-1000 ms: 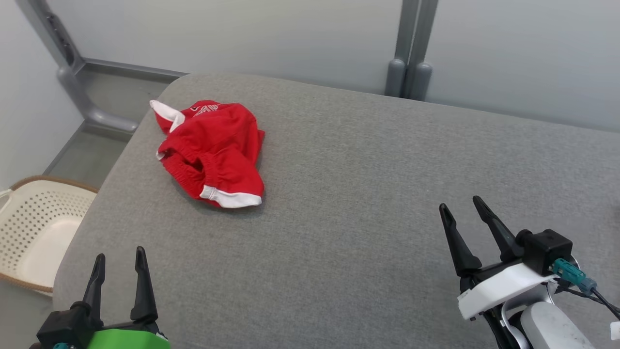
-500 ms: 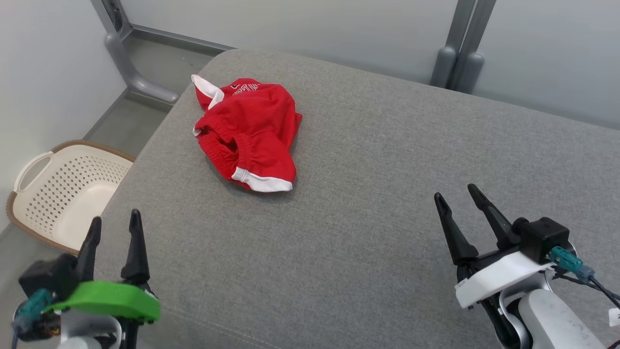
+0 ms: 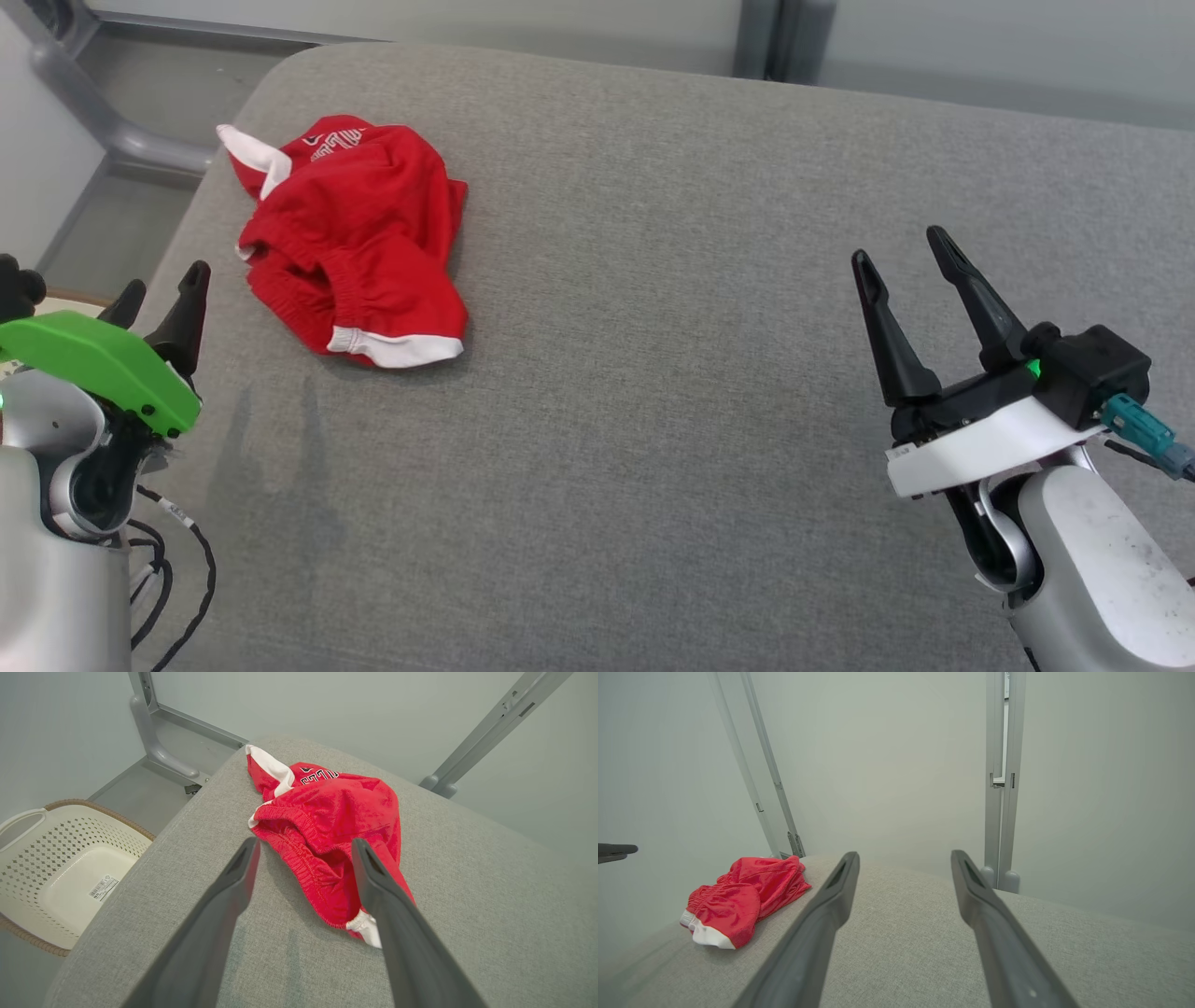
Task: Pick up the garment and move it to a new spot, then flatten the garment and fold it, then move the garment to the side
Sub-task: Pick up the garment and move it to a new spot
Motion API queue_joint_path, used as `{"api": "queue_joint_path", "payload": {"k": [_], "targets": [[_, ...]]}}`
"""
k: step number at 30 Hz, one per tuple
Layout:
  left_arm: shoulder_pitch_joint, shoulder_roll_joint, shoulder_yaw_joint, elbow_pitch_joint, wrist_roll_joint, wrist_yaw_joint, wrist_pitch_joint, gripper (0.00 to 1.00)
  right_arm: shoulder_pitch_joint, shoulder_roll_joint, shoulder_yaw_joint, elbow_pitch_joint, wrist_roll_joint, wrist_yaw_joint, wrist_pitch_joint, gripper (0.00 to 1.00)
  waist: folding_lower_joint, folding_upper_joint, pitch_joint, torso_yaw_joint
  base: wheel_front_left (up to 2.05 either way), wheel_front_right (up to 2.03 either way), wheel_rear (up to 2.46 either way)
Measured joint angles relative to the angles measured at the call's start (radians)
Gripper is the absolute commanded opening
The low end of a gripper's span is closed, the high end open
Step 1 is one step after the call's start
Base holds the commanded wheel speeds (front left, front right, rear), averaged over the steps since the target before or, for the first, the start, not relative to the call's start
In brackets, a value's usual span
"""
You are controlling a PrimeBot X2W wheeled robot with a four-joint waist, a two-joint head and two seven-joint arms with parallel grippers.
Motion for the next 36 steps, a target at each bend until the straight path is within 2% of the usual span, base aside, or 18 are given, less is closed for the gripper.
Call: {"api": "queue_joint_path", "payload": {"k": [3, 10, 18, 19, 20, 21, 22, 30, 36], "targets": [[-0.056, 0.025, -0.030, 0.092, -0.040, 0.000, 0.057, 1.00, -0.025, 0.001, 0.012, -0.014, -0.003, 0.000, 0.000, 1.00, 0.0000, 0.0000, 0.028, -0.036, 0.00, 0.00, 0.00], [-0.134, 0.078, -0.132, 0.240, -0.137, -0.002, 0.095, 1.00, -0.097, 0.004, 0.052, -0.027, -0.006, 0.000, 0.000, 1.00, 0.0000, 0.0000, 0.092, -0.121, 0.00, 0.00, 0.00], [-0.161, 0.104, -0.229, 0.391, -0.228, -0.002, 0.239, 1.00, -0.116, 0.007, 0.045, -0.024, -0.006, 0.000, 0.000, 1.00, 0.0000, 0.0000, 0.145, -0.199, 0.00, 0.00, 0.00], [-0.167, 0.112, -0.233, 0.396, -0.231, -0.002, 0.242, 0.83, -0.116, 0.007, 0.044, -0.024, -0.006, 0.000, 0.000, 1.00, 0.0000, 0.0000, 0.148, -0.204, 0.00, 0.00, 0.00], [-0.172, 0.116, -0.236, 0.401, -0.235, -0.002, 0.241, 0.37, -0.116, 0.007, 0.042, -0.023, -0.006, 0.000, 0.000, 1.00, 0.0000, 0.0000, 0.151, -0.210, 0.00, 0.00, 0.00], [-0.177, 0.120, -0.240, 0.402, -0.237, -0.003, 0.230, 0.11, -0.116, 0.008, 0.040, -0.021, -0.006, 0.000, 0.000, 1.00, 0.0001, 0.0000, 0.152, -0.215, 0.00, 0.00, 0.00], [-0.182, 0.126, -0.246, 0.401, -0.240, -0.003, 0.215, 0.00, -0.115, 0.010, 0.039, -0.018, -0.006, 0.000, 0.000, 1.00, 0.0001, 0.0000, 0.151, -0.217, 0.00, 0.00, 0.00], [-0.221, 0.184, -0.313, 0.337, -0.232, -0.003, 0.116, 0.00, -0.098, 0.039, 0.035, 0.000, -0.001, 0.000, 0.000, 1.00, 0.0001, 0.0000, 0.099, -0.219, 0.00, 0.00, 0.00], [-0.241, 0.218, -0.406, 0.171, -0.244, -0.003, 0.091, 0.00, -0.059, 0.061, -0.007, 0.010, 0.002, 0.000, 0.000, 1.00, 0.0000, 0.0000, 0.031, -0.228, 0.00, 0.00, 0.00]]}}
